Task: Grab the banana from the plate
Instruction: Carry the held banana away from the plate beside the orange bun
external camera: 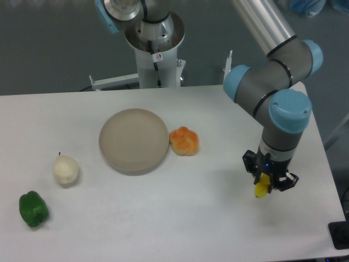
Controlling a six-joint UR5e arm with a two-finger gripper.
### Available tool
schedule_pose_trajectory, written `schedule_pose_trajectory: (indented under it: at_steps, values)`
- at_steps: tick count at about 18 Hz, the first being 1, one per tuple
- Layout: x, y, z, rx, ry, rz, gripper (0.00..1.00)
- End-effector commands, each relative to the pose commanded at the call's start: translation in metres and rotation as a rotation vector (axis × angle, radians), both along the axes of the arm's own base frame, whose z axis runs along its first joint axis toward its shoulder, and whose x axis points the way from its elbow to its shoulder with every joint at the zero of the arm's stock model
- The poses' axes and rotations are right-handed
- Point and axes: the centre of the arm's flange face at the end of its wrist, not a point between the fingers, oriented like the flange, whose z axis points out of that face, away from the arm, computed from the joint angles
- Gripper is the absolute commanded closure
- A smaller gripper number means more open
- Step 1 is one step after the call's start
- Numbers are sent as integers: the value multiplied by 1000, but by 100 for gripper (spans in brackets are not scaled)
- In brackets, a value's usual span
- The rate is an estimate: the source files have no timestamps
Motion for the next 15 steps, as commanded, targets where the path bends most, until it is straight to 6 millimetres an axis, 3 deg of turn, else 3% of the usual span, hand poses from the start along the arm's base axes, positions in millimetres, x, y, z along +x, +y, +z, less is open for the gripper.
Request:
schedule_pose_trajectory:
  at_steps: [15]
  values:
    - [-1, -2, -5, -32, 14, -12, 100]
